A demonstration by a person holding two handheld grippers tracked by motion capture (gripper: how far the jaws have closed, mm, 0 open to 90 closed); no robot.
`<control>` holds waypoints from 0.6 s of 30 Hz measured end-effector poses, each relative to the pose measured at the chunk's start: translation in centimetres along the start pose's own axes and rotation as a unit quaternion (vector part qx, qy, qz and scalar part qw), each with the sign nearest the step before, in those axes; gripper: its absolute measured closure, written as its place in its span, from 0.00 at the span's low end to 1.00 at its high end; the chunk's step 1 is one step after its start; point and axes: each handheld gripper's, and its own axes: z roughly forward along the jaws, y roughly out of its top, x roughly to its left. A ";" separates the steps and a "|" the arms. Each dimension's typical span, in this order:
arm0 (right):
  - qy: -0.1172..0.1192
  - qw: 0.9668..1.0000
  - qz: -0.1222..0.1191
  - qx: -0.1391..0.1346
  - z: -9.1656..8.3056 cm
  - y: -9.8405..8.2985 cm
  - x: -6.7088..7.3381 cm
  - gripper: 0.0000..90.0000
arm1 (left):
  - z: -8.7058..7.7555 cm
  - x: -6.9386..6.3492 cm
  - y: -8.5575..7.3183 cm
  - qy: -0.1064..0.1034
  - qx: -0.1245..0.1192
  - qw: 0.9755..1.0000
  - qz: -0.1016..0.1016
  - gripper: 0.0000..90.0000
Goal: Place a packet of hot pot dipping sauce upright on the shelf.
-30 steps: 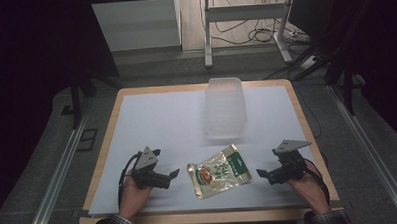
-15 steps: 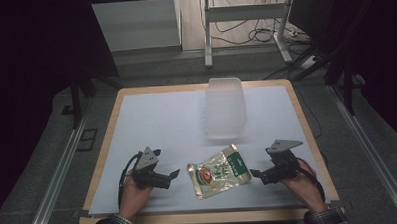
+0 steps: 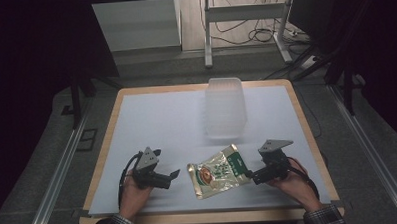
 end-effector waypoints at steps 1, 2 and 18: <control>0.000 1.000 0.000 0.000 0.0 0.0 0.0 0.01 | 0.0 0.0 0.0 0.000 0.000 1.000 0.000 0.00; 0.005 1.000 -0.003 0.003 0.2 0.2 0.2 0.01 | 0.0 0.0 0.0 0.000 0.000 1.000 0.000 0.00; 0.033 0.999 -0.003 0.030 1.9 1.8 0.5 0.18 | 0.1 -0.1 0.0 0.002 0.002 1.000 0.003 0.00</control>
